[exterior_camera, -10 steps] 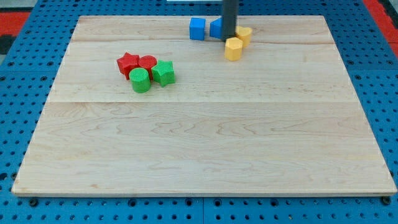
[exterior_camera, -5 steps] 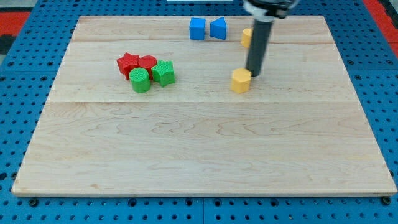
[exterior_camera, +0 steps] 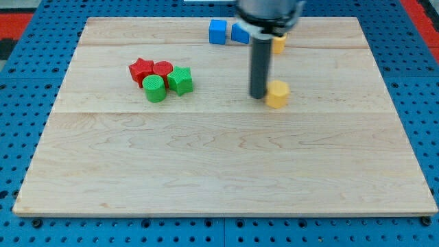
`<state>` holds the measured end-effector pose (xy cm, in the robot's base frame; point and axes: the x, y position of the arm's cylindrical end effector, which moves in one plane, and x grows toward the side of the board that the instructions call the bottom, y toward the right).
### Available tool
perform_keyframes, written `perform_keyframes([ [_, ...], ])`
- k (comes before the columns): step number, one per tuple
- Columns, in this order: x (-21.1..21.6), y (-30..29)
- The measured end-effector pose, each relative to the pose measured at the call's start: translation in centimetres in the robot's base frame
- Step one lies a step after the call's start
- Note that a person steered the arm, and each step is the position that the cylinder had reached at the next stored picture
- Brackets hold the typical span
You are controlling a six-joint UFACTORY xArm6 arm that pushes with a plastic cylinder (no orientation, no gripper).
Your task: Place the yellow blocks diagonally to the bottom right of the blue blocks
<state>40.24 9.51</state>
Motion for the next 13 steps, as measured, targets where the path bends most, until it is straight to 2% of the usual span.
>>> perform_keyframes([
  [1, -0.1, 5.0],
  [2, -2.5, 0.8],
  [3, -11.6, 3.0],
  [4, -17.2, 6.1],
  [5, -17.5, 7.0],
  [6, -17.5, 2.6],
  [8, -16.5, 2.8],
  [9, -14.0, 2.7],
  [11, -12.6, -3.3],
  [13, -8.1, -0.8],
])
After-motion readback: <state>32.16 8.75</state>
